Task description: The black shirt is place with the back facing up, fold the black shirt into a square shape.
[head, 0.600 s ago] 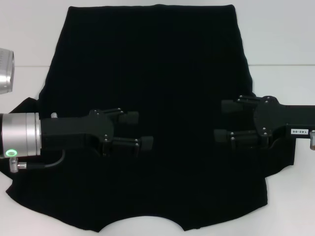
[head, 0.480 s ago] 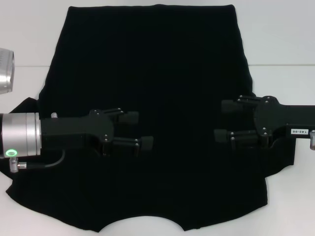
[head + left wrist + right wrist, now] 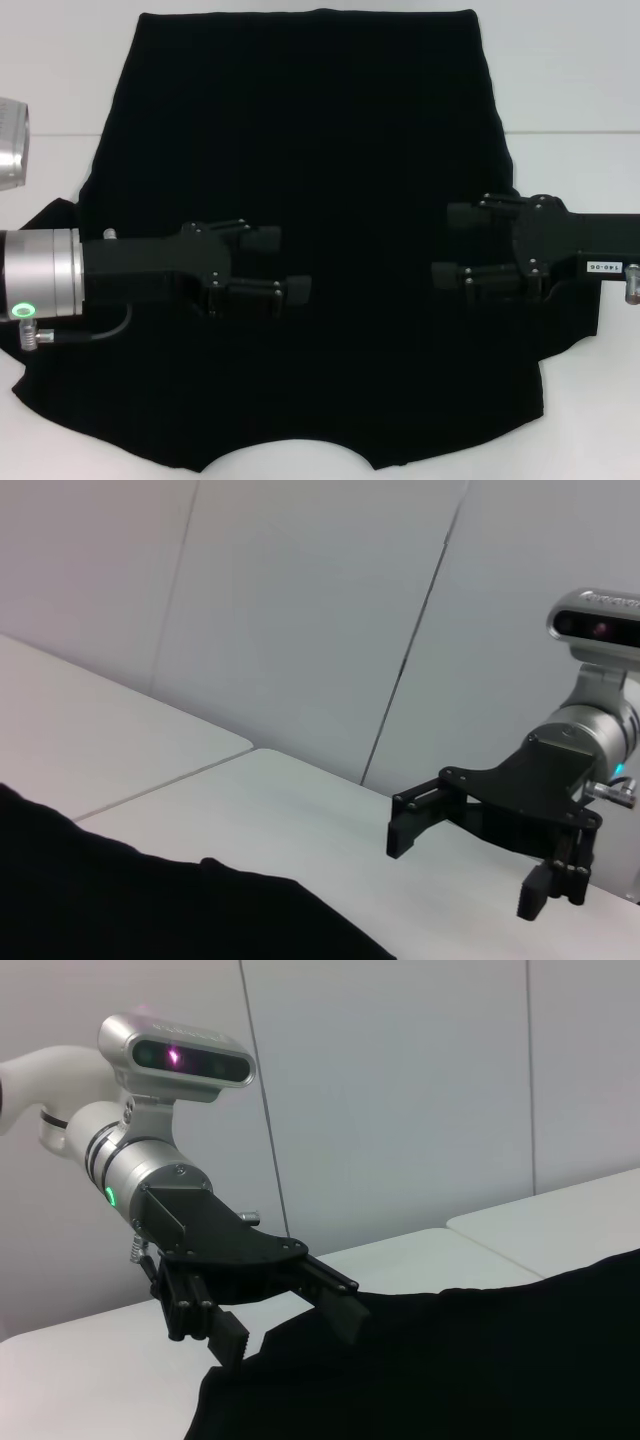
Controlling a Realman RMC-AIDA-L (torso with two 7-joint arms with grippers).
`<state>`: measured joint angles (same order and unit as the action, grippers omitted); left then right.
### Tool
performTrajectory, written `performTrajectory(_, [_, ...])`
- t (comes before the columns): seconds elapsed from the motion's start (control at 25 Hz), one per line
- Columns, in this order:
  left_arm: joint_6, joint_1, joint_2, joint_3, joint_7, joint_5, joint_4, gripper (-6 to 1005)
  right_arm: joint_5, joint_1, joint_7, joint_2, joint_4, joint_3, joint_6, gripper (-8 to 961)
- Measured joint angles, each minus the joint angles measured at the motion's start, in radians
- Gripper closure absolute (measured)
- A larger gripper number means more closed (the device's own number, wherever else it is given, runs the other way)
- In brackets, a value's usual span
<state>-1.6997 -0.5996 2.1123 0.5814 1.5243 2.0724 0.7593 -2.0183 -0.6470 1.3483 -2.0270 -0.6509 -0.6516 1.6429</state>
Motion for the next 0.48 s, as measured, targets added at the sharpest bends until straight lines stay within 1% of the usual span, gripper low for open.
performTrajectory(0.12, [0.042,0.002,-0.001,0.000,0.041,0.000,0.000,73,-0.001,0.000,0.000,-0.004,0.000,0.003,0.000,39])
performTrajectory(0.24, [0.147,0.006,-0.003,-0.001,0.139,0.003,0.007,75,0.000,0.001,0.000,-0.008,0.001,0.004,-0.007,40])
performTrajectory(0.32, [0.217,0.009,-0.005,-0.016,0.208,0.010,0.011,75,0.000,0.001,0.001,-0.012,0.001,0.003,-0.011,40])
performTrajectory(0.48, [0.280,0.010,-0.011,-0.066,0.272,0.026,0.014,77,0.001,-0.006,0.005,-0.021,0.001,0.003,-0.017,41])
